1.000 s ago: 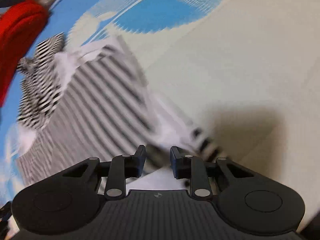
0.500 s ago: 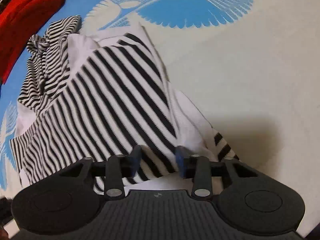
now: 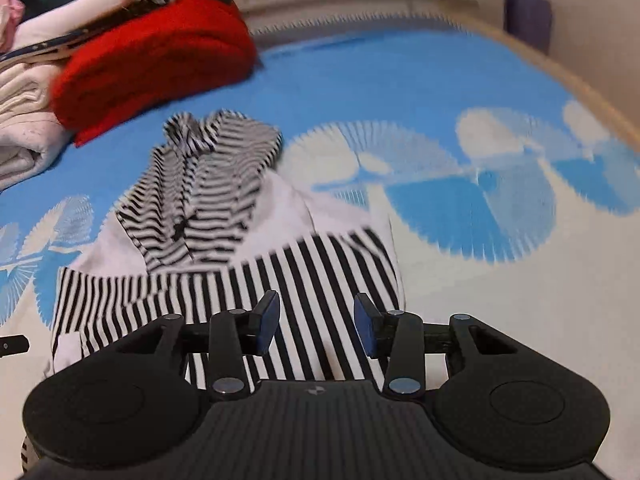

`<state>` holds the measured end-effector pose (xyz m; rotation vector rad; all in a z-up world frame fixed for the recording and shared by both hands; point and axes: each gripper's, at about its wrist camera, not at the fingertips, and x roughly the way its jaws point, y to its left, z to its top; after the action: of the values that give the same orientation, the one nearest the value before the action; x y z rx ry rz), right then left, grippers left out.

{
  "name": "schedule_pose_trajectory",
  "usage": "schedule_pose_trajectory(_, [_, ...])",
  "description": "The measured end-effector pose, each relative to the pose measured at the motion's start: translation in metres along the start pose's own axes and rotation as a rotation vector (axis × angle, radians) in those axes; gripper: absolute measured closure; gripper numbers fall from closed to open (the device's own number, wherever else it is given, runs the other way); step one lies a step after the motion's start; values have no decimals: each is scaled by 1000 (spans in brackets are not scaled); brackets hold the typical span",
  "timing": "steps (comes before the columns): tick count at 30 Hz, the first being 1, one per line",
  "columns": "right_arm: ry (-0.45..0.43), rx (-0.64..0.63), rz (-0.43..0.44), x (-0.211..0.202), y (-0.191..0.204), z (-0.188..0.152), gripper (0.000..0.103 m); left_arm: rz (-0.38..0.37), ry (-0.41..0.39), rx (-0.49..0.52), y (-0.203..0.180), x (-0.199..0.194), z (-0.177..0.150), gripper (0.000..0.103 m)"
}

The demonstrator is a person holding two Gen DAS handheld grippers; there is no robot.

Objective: Fold small clothes

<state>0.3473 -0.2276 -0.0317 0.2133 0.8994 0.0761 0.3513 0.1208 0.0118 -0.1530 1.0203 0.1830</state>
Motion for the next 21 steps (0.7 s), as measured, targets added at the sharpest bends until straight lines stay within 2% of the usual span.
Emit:
schedule_pose_trajectory(3, [-44,-58,-16,-2,8,8,60,2,-35,-9,0,-2,6,59])
schedule_pose_trajectory(7, [-55,-80,-38,-1,7,12,60,6,-63,-26,0,-3,13,59])
schedule_pose_trajectory(21, [-54,-80,-72,6,-5,19,60,4,-62,-35,-11,6,28,56])
